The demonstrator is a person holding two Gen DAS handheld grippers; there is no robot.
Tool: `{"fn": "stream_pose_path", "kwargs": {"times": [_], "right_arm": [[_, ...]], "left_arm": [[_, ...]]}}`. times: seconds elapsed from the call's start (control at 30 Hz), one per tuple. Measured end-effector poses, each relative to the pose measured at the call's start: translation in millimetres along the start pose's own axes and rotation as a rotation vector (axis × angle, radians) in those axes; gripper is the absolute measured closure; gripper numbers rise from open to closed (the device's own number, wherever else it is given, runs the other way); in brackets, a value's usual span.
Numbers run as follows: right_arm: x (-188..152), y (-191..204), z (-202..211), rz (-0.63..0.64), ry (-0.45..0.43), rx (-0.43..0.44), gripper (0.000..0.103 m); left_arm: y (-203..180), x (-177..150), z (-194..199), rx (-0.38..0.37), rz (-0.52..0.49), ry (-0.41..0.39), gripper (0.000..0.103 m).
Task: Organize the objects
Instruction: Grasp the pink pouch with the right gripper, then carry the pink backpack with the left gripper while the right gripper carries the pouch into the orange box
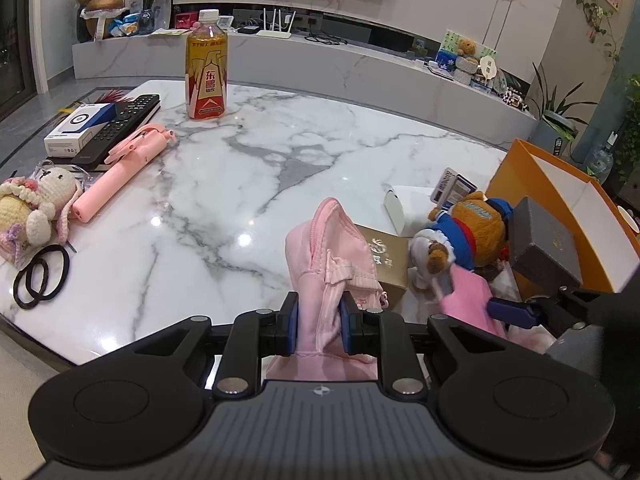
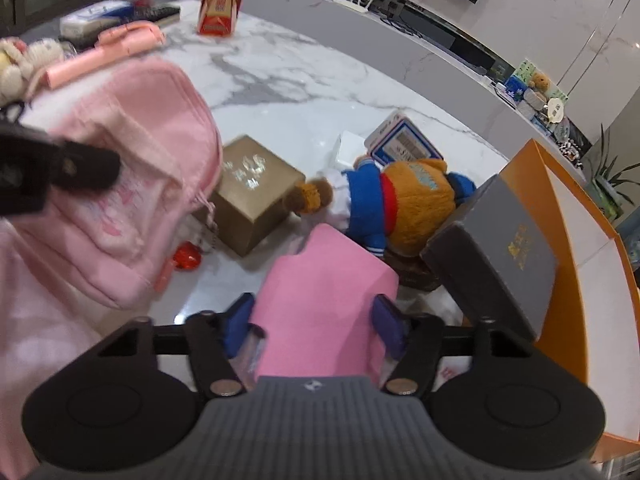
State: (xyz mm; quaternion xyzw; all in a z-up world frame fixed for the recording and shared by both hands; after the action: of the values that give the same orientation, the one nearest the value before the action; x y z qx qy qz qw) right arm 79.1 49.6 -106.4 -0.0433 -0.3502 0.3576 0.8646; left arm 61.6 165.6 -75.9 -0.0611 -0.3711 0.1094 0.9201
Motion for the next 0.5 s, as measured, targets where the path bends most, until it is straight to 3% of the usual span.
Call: {"fn": "stream_pose_path", "kwargs": {"times": [0.1, 0.27, 0.5], "right_arm": [[1.7, -7.6, 17.1, -0.026, -0.035, 0.016, 0.065], [2.3, -37.3, 39.8, -0.137, -0.099, 0.079, 0.082], [-1.2, -82.6, 62.7, -0.354, -0.123, 0.284, 0.083]], "left_arm": [[-5.0, -2.0, 4.3, 0.002, -0.009, -0.007, 0.079], [-15.4, -3.5, 15.1, 0.003, -0.013, -0.026, 0.079], [-42.1, 4.6, 41.5, -0.007, -0.062, -0.09, 0.08]]}}
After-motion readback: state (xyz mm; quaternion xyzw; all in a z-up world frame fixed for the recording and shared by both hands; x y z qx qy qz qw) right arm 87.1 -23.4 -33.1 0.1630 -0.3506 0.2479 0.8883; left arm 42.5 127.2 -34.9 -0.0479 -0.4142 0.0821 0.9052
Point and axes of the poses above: each gripper's, at about its wrist camera, not at the fingertips, and z roughly against the way its jaws point, y to its left, x to its top, the point moved 2 cm from there along -z, roughly the way its jaws point, and after that the axes turned 2 degrees about -x, right-handed, at the moved point
